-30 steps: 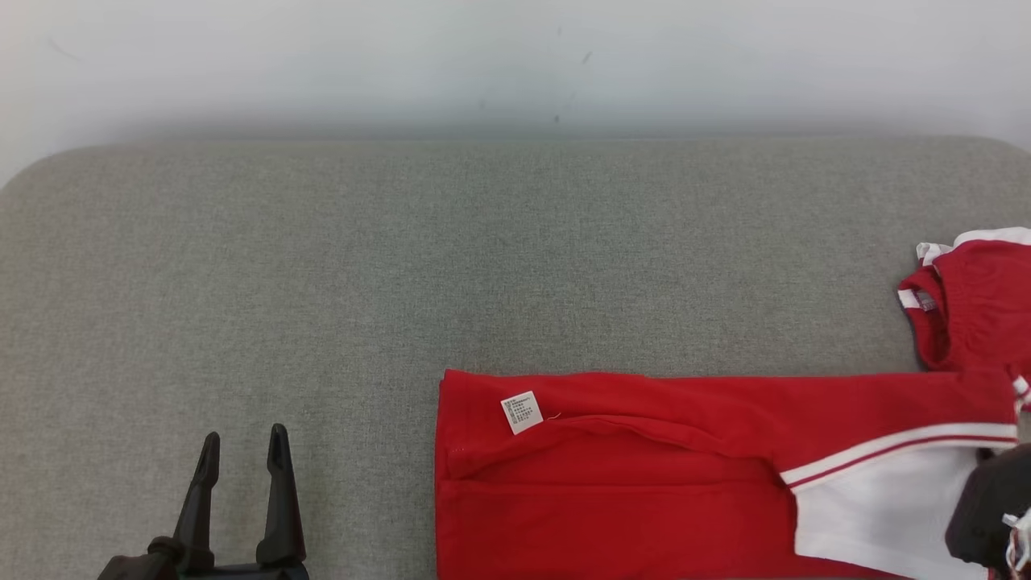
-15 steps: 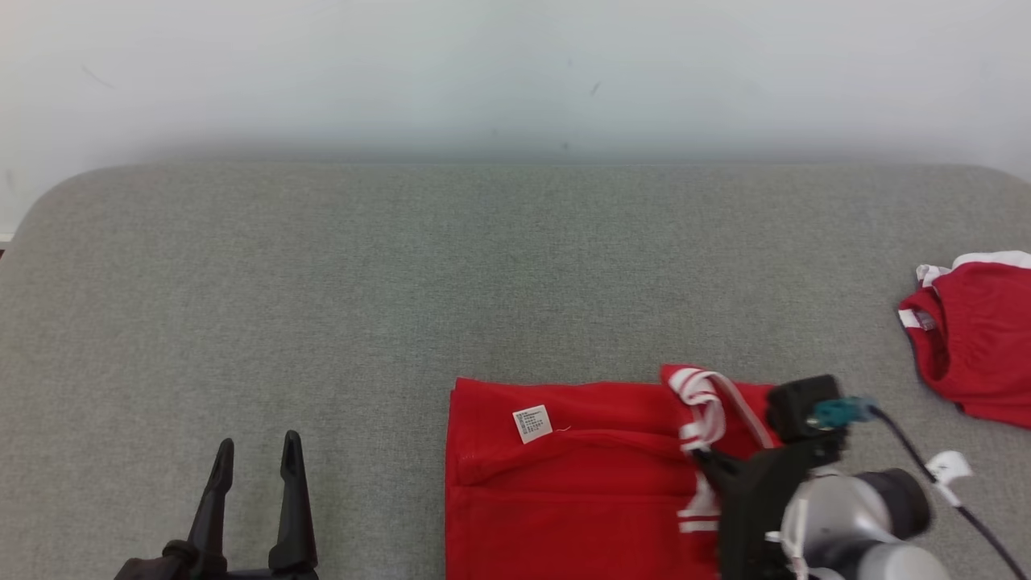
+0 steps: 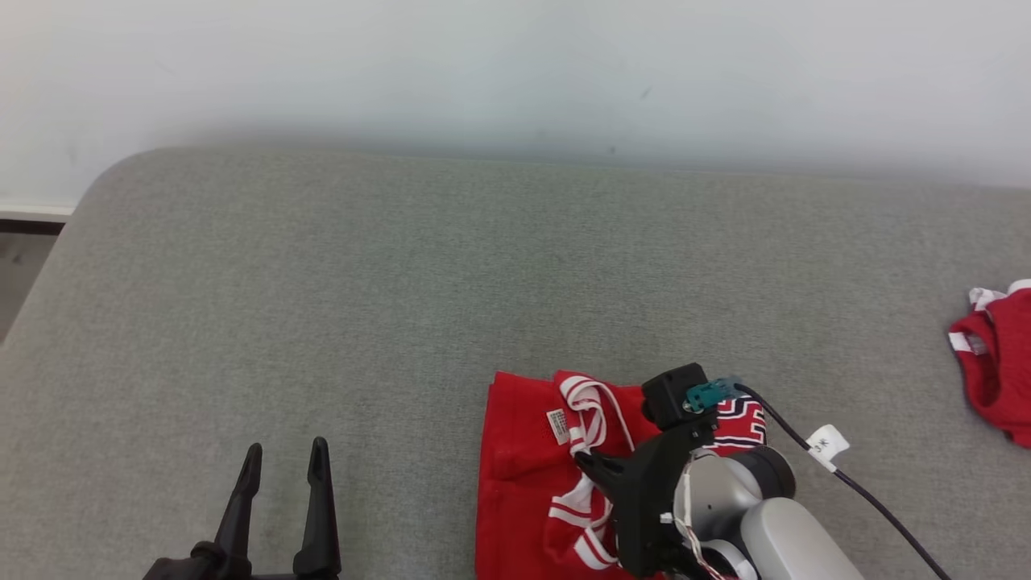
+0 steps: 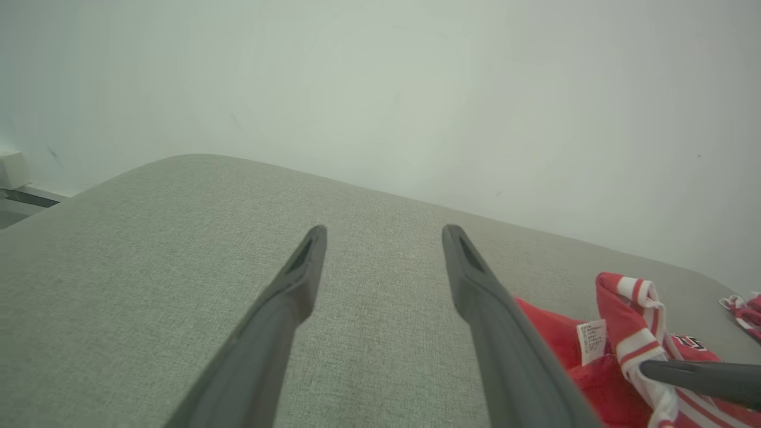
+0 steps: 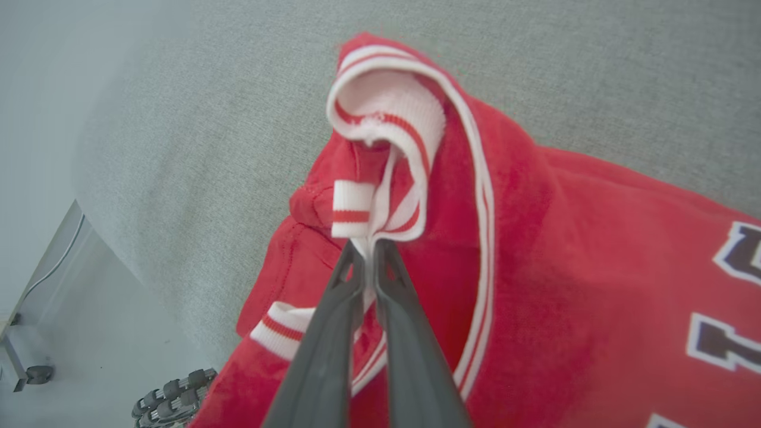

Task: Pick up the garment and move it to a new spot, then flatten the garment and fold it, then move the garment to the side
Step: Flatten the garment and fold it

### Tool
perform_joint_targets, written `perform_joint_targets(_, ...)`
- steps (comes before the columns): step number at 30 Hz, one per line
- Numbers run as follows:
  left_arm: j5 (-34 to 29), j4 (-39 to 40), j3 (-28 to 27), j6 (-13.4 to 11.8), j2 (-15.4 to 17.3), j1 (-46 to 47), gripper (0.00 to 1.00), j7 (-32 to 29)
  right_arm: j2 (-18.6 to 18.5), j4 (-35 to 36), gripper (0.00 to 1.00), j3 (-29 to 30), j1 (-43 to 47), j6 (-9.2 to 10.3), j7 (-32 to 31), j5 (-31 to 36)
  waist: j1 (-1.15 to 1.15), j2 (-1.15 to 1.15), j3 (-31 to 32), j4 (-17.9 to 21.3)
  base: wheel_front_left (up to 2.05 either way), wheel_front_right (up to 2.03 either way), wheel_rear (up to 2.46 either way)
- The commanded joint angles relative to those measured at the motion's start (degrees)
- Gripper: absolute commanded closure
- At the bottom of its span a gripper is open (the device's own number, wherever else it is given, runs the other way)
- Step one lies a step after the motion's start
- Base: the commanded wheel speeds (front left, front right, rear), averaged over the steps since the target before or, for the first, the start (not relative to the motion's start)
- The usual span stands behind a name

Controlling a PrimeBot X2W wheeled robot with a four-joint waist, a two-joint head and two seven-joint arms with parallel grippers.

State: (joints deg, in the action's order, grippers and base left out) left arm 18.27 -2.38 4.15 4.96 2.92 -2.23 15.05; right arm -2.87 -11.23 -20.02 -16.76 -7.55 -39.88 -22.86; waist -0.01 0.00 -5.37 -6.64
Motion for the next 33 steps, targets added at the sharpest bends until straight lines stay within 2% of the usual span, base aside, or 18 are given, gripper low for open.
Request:
perform_joint_targets(1,0.7,0.0,0.1,-0.3,0.0,0.3,0.0,0.2,0.0,-1.5,1.0,-1.0,-1.5,0.14,1.2,-1.1,0.01,0.0,-0.3,-0.9,0.0,0.0,0.0)
perform_joint_targets(9,0.8,0.3,0.4,-0.4,0.0,0.6,0.0,0.2,0.0,-10.8,1.0,-5.5,-6.6,0.14,5.2,-4.6,0.01,0.0,-0.9,-2.1,0.0,0.0,0.0)
perform_joint_targets(18,0.9,0.0,1.3,-0.5,0.0,1.3,0.0,0.2,0.0,-17.6,1.0,-9.6,-10.5,0.14,8.8,-7.7,0.01,0.0,-1.5,-3.1,0.0,0.0,0.0)
perform_joint_targets(19,1.0,-0.1,1.4,-0.5,0.0,1.3,0.0,0.2,0.0,-18.3,0.95,-9.8,-10.8,0.14,9.4,-8.0,0.01,0.0,-1.5,-3.2,0.0,0.0,0.0)
perform_joint_targets(21,1.0,-0.2,1.3,-0.4,0.0,1.4,0.0,0.2,0.0,-19.2,0.1,-10.7,-11.4,0.14,10.1,-9.2,0.01,0.0,-1.4,-3.4,0.0,0.0,0.0)
perform_joint_targets(22,1.0,-0.2,1.2,-0.3,0.0,1.4,0.0,0.2,0.0,-19.4,0.0,-11.3,-11.6,0.14,10.4,-10.0,0.01,0.0,-1.4,-3.4,0.0,0.0,0.0)
perform_joint_targets(28,0.5,-0.4,0.0,-0.2,0.0,0.7,0.0,0.2,0.0,-17.2,0.0,-13.3,-13.4,0.14,13.2,-16.8,0.01,0.0,-0.8,-2.6,0.0,0.0,0.0)
perform_joint_targets(33,0.0,0.0,-1.0,0.0,0.0,-0.1,0.0,0.2,-0.1,-14.6,0.0,-9.2,-14.1,0.14,18.3,-14.9,0.01,0.0,0.4,-1.1,0.0,0.0,0.0)
